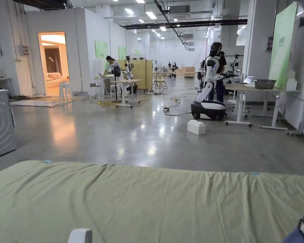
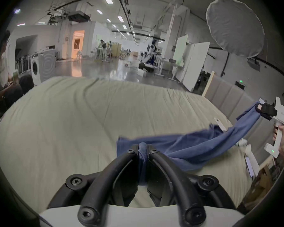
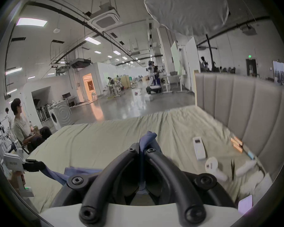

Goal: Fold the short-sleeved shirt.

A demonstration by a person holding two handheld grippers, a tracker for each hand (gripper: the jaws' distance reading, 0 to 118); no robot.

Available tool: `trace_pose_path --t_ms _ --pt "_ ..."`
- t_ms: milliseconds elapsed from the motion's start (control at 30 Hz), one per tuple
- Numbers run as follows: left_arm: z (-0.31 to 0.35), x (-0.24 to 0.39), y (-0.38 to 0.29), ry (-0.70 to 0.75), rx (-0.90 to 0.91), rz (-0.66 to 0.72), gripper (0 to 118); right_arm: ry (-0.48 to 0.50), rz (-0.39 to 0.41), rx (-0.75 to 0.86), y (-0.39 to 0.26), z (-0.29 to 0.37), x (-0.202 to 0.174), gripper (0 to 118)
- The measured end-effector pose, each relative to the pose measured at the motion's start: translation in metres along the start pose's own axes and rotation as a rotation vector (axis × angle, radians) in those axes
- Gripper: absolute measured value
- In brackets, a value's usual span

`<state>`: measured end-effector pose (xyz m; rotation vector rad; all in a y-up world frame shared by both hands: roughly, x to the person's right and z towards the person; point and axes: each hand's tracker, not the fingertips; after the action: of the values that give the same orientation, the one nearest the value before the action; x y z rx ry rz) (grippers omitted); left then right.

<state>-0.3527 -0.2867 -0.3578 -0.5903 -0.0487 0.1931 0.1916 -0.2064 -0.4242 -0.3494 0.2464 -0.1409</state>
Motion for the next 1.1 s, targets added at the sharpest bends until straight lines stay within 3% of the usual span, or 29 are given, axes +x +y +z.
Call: trace_pose_path --t_ms 167,267,433,600,700,733,767,800,833,867,900,933,1000,1100 --pt "0.067 -0.015 -0.076 -0.084 0.003 0.034 9 0.011 0.062 -0.110 -0.067 0.084 0.014 5" --pt "0.116 -0.007 -0.121 -0.113 -0.026 0.104 9 0.034 0.051 -0.147 -0.107 0.132 0.024 5" --pt "0.149 -0.010 -0.176 -0.125 -0.066 0.130 9 -0.026 0.020 -0.200 -0.161 0.185 0.025 5" --pt "0.142 -0.028 -0.210 -0.119 -0.115 0.187 8 -0.112 -0.117 -0.261 -0.203 0.201 0.045 5" --pt "0.131 -0.036 -0.221 -0.137 -0.140 0.201 9 -0.156 -0.111 -0.285 -0.214 0.205 0.033 5" --pt "0.128 -0.035 -0.222 -0.127 -0.150 0.173 12 -0.161 -0.118 -0.296 -0.219 0.203 0.031 8" --pt "0.125 -0.035 -0.224 -0.118 -0.164 0.148 21 -0.167 -0.129 -0.317 -0.223 0.202 0.031 20" --pt "0.125 -0.027 -0.226 -0.114 -0.171 0.135 39 -0.172 -0.129 -0.327 -0.226 0.200 0.029 52" --pt "0.122 -0.027 -0.228 -0.112 -0.168 0.132 55 -0.173 -0.125 -0.344 -0.231 0.197 0.026 76" --pt "0.121 -0.028 -0.230 -0.106 -0.159 0.130 71 -0.170 -0.116 -0.367 -0.237 0.193 0.023 88" --pt "0.120 -0.030 -0.231 -0.101 -0.156 0.132 91 -0.169 -0.106 -0.393 -0.240 0.190 0.029 88" --pt "0.121 -0.028 -0.233 -0.087 -0.155 0.136 102 -0.177 -0.099 -0.419 -0.245 0.186 0.027 87" --pt "0.131 -0.035 -0.233 -0.077 -0.125 0.154 104 -0.187 -0.100 -0.436 -0.251 0.184 0.027 87" --pt "0.154 -0.038 -0.227 -0.092 -0.073 0.252 104 -0.178 -0.189 -0.412 -0.249 0.196 0.038 87"
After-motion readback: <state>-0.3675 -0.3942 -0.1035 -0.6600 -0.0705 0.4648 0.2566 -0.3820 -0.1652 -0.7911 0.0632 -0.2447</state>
